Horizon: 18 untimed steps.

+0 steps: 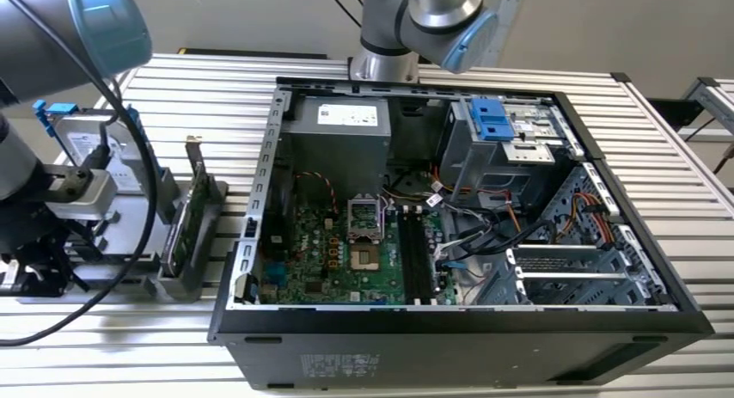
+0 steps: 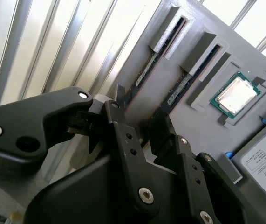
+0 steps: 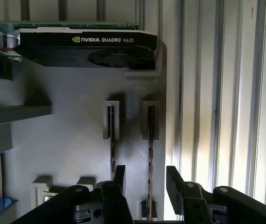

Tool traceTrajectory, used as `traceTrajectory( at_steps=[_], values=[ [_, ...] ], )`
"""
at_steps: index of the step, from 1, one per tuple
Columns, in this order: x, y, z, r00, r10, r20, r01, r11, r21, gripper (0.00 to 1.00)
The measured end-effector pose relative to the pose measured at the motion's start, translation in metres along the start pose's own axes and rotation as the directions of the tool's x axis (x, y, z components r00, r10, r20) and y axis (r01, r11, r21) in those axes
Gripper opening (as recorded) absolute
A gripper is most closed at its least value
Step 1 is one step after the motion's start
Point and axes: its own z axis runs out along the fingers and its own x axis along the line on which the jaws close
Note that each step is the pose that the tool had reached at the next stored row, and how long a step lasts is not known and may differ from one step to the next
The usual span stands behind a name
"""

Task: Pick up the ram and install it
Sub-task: 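Pick up the ram and move it above insertion slot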

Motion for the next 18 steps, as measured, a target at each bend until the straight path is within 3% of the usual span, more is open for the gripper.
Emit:
traceTrajectory(
  at_steps=[18],
  values=[
    [0.0008,0.0001,0.0052,1.0,0.0,0.0,0.0,1.0,0.0,1.0]
  ],
)
